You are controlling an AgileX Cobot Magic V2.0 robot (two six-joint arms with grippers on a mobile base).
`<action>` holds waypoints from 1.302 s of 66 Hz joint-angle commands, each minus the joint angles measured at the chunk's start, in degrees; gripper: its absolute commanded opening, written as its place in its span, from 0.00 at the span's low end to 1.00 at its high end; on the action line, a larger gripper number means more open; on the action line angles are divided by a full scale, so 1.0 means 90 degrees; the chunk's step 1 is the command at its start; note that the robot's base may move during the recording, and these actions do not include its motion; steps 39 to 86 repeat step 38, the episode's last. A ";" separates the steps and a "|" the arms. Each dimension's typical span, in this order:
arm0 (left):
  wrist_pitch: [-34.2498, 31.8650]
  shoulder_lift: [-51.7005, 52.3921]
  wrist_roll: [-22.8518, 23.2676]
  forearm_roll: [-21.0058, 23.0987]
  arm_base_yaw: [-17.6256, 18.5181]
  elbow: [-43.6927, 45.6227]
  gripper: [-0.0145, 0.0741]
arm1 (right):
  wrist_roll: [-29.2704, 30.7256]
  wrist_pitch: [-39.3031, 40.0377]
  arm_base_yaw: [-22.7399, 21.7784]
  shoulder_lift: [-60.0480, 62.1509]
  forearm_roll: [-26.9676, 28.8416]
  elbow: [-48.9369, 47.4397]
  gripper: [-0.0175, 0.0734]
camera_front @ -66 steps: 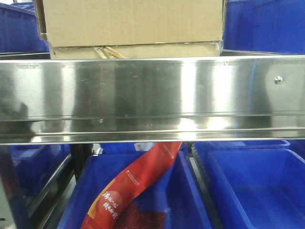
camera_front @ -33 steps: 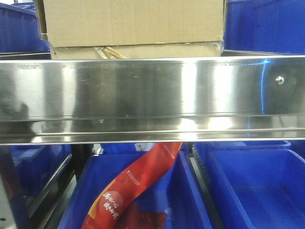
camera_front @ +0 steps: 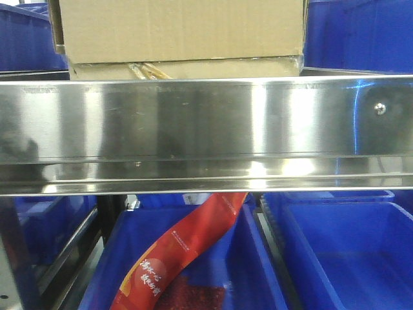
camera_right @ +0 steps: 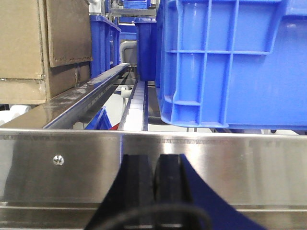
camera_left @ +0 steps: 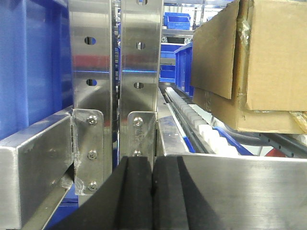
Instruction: Stack two boxes on right shelf middle
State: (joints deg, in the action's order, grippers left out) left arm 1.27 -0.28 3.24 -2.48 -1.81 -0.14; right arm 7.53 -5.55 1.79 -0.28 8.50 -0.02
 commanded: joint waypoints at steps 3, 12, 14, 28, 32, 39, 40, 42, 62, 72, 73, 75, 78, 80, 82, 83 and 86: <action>-0.0107 0.0031 -0.0003 0.0006 0.0027 0.0016 0.04 | -0.0025 0.0152 -0.0023 0.0032 -0.0068 0.0003 0.02; -0.0107 0.0031 -0.0003 0.0006 0.0027 0.0016 0.04 | -0.0025 0.0152 -0.0023 0.0032 -0.0068 0.0003 0.02; -0.0107 0.0031 -0.0003 0.0006 0.0027 0.0016 0.04 | -0.0025 0.0152 -0.0023 0.0032 -0.0068 0.0003 0.02; -0.0107 0.0031 -0.0003 0.0006 0.0027 0.0016 0.04 | -0.0025 0.0152 -0.0023 0.0032 -0.0068 0.0003 0.02; -0.0107 0.0031 -0.0003 0.0006 0.0027 0.0016 0.04 | -0.0025 0.0152 -0.0023 0.0032 -0.0068 0.0003 0.02; -0.0107 0.0031 -0.0003 0.0006 0.0027 0.0016 0.04 | -0.0025 0.0152 -0.0023 0.0032 -0.0068 0.0003 0.02; -0.0107 0.0031 -0.0003 0.0006 0.0027 0.0016 0.04 | -0.0025 0.0152 -0.0023 0.0032 -0.0068 0.0003 0.02; -0.0107 0.0031 -0.0003 0.0006 0.0027 0.0016 0.04 | -0.0025 0.0152 -0.0023 0.0032 -0.0068 0.0003 0.02; -0.0107 0.0031 -0.0003 0.0006 0.0027 0.0016 0.04 | -0.0025 0.0152 -0.0023 0.0032 -0.0068 0.0003 0.02; -0.0107 0.0031 -0.0003 0.0006 0.0027 0.0016 0.04 | -0.0025 0.0152 -0.0023 0.0032 -0.0068 0.0003 0.02; -0.0107 0.0031 -0.0003 0.0006 0.0027 0.0016 0.04 | -0.0025 0.0152 -0.0023 0.0032 -0.0068 0.0003 0.02; -0.0107 0.0031 -0.0003 0.0006 0.0027 0.0016 0.04 | -0.0025 0.0152 -0.0023 0.0032 -0.0068 0.0003 0.02; -0.0107 0.0031 -0.0003 0.0006 0.0027 0.0016 0.04 | -0.0025 0.0152 -0.0023 0.0032 -0.0068 0.0003 0.02; -0.0107 0.0031 -0.0003 0.0006 0.0027 0.0016 0.04 | -0.0025 0.0152 -0.0023 0.0032 -0.0068 0.0003 0.02; -0.0107 0.0031 -0.0003 0.0006 0.0027 0.0016 0.04 | -0.0025 0.0152 -0.0023 0.0032 -0.0068 0.0003 0.02; -0.0107 0.0031 -0.0003 0.0006 0.0027 0.0016 0.04 | -0.0025 0.0152 -0.0023 0.0032 -0.0068 0.0003 0.02; -0.0107 0.0031 -0.0003 0.0006 0.0027 0.0016 0.04 | -0.0025 0.0152 -0.0023 0.0032 -0.0068 0.0003 0.02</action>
